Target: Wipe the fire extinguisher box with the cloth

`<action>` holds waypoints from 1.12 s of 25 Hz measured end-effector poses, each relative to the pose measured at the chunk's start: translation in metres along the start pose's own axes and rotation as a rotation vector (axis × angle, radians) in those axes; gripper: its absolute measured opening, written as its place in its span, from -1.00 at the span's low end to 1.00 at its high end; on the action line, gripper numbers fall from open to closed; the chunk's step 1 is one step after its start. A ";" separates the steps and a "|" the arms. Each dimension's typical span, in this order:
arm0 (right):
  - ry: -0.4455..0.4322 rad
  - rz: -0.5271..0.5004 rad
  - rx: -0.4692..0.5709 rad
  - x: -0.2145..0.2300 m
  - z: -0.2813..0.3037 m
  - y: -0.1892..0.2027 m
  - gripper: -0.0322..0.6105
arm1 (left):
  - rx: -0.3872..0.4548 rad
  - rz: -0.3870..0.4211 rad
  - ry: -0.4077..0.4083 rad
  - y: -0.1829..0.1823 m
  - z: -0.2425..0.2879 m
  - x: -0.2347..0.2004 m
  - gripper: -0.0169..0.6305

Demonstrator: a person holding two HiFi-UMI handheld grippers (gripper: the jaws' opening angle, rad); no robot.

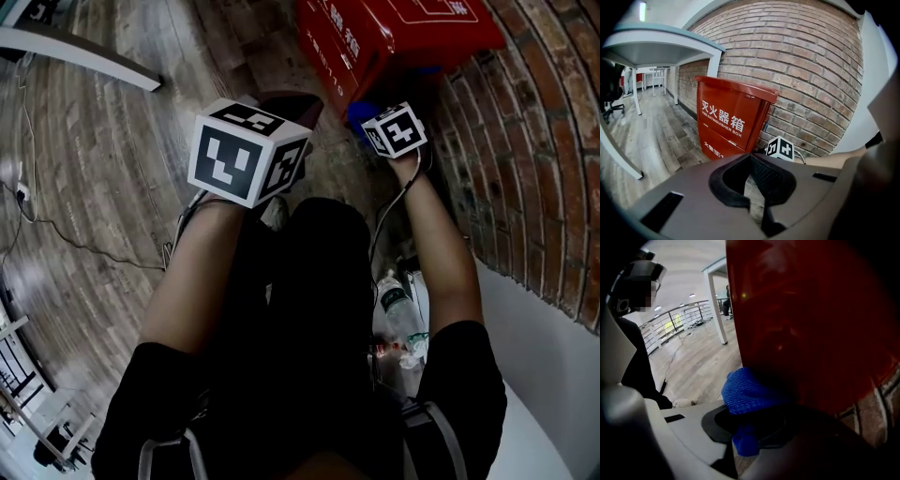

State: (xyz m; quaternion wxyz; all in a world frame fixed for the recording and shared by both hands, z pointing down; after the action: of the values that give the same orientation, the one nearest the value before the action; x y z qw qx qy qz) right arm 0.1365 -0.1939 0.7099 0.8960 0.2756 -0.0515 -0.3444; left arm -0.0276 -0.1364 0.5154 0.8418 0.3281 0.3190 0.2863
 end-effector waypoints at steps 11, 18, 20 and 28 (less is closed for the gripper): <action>-0.004 0.089 -0.057 -0.002 0.080 0.045 -0.58 | -0.015 -0.011 -0.001 0.003 0.001 -0.009 -0.92; 0.043 0.114 -0.114 -0.003 0.122 0.072 -0.58 | -0.023 -0.001 0.022 0.005 0.001 -0.001 -0.92; 0.055 0.089 -0.133 0.002 0.129 0.075 -0.58 | -0.020 -0.007 0.019 0.007 -0.003 -0.002 -0.92; 0.328 0.232 -0.106 0.073 0.092 0.088 -0.58 | -0.008 0.000 0.050 0.009 -0.007 0.002 -0.92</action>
State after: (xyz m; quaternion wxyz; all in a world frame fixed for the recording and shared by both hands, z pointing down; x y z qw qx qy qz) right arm 0.2174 -0.2298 0.8271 0.9393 0.2726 0.0820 -0.1917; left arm -0.0335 -0.1266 0.5174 0.8350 0.3174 0.3386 0.2957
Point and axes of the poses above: the fingertips, and each gripper's own axes: z forward along the fingers, x to its right, y out of its underside, the point moved 7 cm from there along -z, backward along the fingers, and after that the axes turned 9 degrees about y, right-handed, at the moved point
